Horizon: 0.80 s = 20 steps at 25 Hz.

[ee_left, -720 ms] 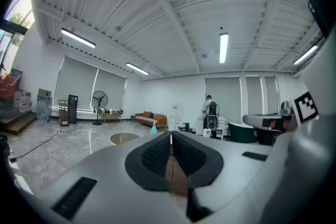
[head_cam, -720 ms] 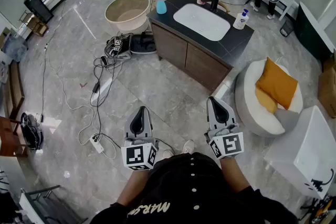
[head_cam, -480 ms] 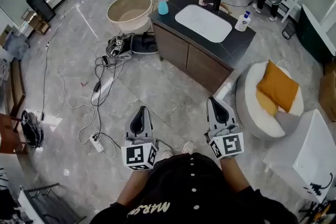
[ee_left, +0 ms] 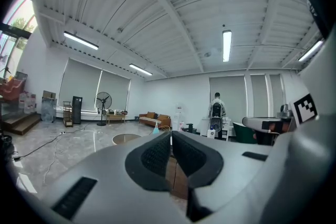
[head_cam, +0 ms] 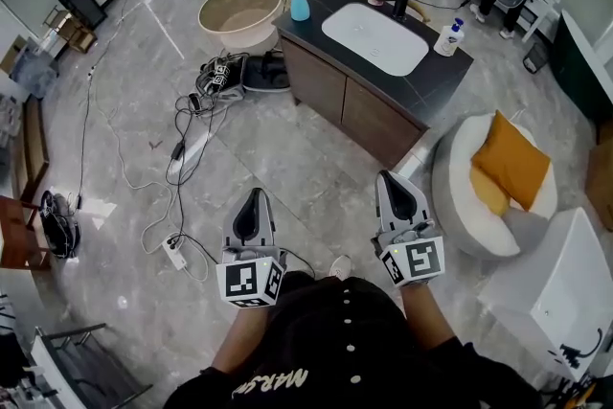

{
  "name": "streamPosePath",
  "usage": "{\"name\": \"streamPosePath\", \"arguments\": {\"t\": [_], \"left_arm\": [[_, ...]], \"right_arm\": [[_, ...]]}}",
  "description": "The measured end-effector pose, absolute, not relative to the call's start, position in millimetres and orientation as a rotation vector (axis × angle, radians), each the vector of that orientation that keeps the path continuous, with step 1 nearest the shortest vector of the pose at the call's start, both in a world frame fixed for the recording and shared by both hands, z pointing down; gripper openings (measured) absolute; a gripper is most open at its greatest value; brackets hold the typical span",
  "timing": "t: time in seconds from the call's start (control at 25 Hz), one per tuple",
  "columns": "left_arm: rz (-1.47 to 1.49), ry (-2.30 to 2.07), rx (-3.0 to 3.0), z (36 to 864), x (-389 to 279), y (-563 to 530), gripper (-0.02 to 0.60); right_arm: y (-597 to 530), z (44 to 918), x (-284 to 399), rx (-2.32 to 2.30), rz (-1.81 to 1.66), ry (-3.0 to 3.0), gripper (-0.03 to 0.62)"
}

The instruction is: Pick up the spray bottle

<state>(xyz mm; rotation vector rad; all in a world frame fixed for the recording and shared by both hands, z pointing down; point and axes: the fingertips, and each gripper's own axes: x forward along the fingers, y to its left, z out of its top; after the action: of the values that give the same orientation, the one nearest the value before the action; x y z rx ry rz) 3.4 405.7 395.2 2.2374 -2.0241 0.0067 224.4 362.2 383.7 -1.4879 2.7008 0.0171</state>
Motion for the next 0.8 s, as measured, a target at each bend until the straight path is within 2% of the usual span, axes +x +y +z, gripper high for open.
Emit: {"name": "streamPosePath", "arguments": {"t": [0.4, 0.8], "left_arm": [[-0.007, -2.065, 2.172, 414, -20, 370, 0.017], [-0.060, -2.001, 2.247, 400, -64, 229, 0.017]], "right_arm": [[313, 401, 214, -1.465, 0.004, 2.722, -0.005], [193, 395, 173, -1.558, 0.021, 2.690, -0.003]]}}
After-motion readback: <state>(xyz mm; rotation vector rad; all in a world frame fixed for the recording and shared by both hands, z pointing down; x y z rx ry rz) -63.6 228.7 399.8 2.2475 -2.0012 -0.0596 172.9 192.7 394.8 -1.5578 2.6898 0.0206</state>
